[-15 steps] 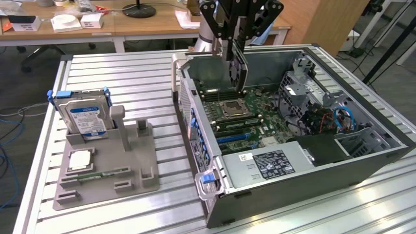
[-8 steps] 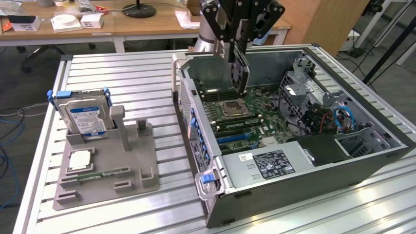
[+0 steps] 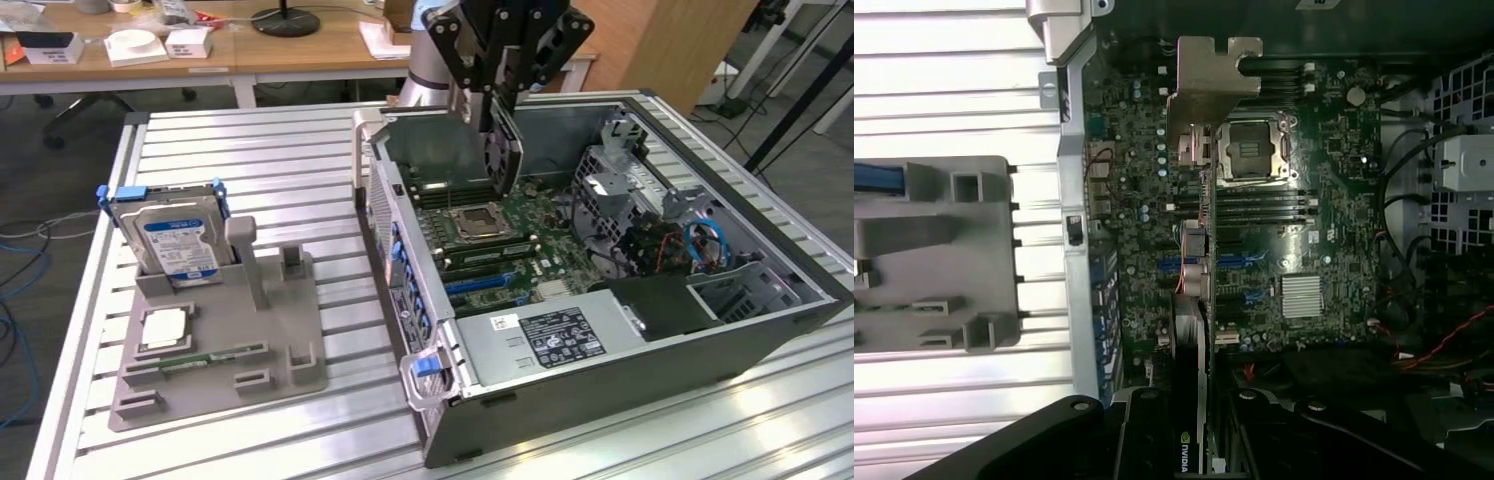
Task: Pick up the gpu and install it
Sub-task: 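Pick up the gpu and move the gpu toward the slot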
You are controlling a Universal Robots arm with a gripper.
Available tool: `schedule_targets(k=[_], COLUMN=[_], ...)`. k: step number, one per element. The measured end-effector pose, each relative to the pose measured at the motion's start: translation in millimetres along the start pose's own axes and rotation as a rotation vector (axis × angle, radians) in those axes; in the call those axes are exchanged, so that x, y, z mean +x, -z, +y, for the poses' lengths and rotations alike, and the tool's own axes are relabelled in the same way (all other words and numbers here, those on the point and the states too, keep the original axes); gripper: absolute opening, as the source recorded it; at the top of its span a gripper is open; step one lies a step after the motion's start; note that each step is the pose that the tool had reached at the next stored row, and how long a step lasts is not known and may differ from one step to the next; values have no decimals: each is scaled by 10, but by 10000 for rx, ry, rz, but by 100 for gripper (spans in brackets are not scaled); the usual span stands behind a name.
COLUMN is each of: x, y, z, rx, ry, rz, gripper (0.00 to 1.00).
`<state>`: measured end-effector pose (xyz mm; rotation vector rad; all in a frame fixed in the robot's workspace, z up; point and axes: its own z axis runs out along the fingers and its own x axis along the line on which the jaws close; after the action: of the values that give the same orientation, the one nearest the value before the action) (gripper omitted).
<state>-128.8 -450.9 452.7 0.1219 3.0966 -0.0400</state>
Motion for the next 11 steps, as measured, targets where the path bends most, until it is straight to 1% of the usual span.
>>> schedule_targets(k=[11], x=[-107], y=[-55], z=[10], rx=[-9], ry=[-3], rz=[-114], gripper=[26])
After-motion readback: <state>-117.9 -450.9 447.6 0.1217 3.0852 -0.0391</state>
